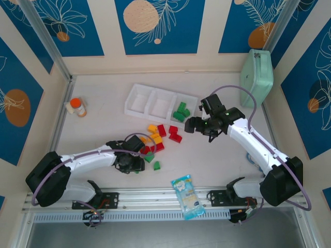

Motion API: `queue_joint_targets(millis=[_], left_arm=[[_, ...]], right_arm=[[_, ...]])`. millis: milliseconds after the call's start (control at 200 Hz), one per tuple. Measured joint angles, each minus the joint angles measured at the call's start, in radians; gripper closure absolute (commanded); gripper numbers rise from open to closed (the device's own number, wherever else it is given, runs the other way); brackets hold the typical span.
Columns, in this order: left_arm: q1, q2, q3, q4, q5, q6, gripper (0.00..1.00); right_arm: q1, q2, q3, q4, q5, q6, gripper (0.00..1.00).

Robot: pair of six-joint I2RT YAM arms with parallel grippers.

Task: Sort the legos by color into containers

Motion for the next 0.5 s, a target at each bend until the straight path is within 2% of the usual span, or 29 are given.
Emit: queue_joint_targets(millis=[75,215,400,500], left_arm=[[0.000,-0.001,0.000,-0.001,0.000,-0.001,0.56],[0.000,-0.006,0.010,-0.025,0.000,0.005,0.60],[0.000,-0.047,0.091,-0.165,-0.041,0.047,0.61],[0.000,-0.080,0.164,-0.232,-0.078,0.068,0.66]], right_arm=[[0.000,-0.002,-0.005,-0.003,0.000,0.000,0.13],[0.000,-0.008,-0.007,-0.007,0.004,0.002,0.13],[0.000,-0.031,-0.009,-0.011,0.004,0.011,0.13],[0.000,-0.033,-0.014,-0.012,0.004,0.011,0.13]])
